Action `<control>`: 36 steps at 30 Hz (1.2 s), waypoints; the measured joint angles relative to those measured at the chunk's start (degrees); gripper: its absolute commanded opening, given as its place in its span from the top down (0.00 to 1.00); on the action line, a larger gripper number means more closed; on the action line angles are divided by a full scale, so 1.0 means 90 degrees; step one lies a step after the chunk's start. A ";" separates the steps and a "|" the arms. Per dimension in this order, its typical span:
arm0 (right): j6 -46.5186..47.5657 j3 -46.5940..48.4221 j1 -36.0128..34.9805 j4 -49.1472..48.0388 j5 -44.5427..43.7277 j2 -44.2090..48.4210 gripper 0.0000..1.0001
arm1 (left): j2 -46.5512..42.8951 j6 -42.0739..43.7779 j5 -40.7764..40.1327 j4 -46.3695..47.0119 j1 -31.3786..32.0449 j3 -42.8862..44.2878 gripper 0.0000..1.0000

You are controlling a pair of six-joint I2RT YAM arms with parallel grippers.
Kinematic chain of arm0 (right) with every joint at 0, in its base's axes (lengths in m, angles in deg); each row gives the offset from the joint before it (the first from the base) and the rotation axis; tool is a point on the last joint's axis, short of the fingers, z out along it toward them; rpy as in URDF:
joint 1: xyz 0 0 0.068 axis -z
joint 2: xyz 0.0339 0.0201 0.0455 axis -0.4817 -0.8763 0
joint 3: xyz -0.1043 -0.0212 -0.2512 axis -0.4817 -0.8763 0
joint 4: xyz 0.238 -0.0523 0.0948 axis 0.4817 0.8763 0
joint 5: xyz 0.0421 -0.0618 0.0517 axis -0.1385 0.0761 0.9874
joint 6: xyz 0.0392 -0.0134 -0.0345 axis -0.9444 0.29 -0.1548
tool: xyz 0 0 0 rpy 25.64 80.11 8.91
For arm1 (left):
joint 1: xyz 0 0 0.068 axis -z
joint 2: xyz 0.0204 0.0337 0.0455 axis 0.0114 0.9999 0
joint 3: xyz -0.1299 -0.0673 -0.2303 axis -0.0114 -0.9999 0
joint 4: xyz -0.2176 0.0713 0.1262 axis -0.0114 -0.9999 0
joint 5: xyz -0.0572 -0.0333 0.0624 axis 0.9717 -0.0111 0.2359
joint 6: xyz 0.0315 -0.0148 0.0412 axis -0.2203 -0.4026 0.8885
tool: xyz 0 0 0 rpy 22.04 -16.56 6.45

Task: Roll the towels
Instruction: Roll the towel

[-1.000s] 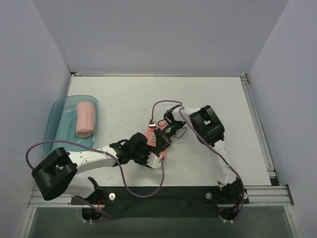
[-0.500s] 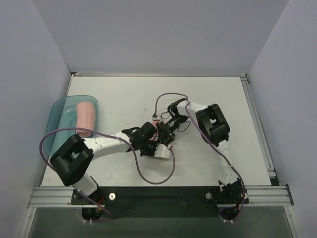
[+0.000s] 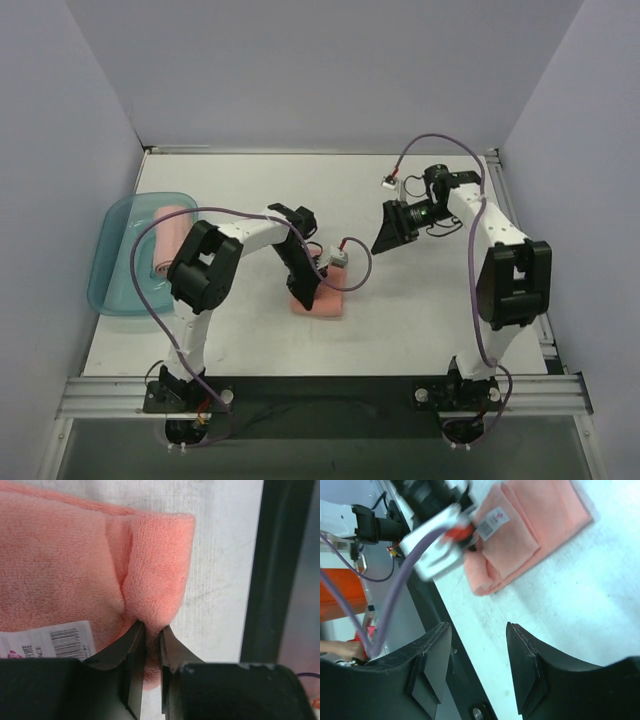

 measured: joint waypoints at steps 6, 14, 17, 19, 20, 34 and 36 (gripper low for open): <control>0.0146 -0.1268 0.0017 -0.0090 -0.0559 0.1795 0.52 | 0.1324 -0.0112 0.0682 -0.1583 -0.0357 0.1326 0.87; 0.0202 -0.2317 -0.1331 -0.0546 -0.1603 0.3218 0.52 | 0.2210 -0.0379 0.1037 -0.2705 -0.0461 0.2008 0.81; 0.0265 -0.2317 -0.2028 -0.0738 -0.2045 0.3191 0.51 | 0.2336 -0.0466 0.1039 -0.2943 -0.0461 0.2006 0.80; 0.0304 -0.2312 -0.2438 -0.0877 -0.2344 0.3143 0.46 | 0.2402 -0.0498 0.1042 -0.3053 -0.0461 0.2006 0.78; 0.0338 -0.2273 -0.2652 -0.0925 -0.2518 0.3072 0.45 | 0.2431 -0.0505 0.1047 -0.3104 -0.0464 0.2006 0.78; 0.1314 -0.2637 -0.5493 -0.3405 -0.4687 0.1069 0.43 | 0.2735 -0.0646 0.1154 -0.3492 -0.0534 0.2120 0.71; 0.1535 -0.2744 -0.5612 -0.3657 -0.4969 0.0882 0.55 | 0.2742 -0.0648 0.1161 -0.3497 -0.0542 0.2120 0.71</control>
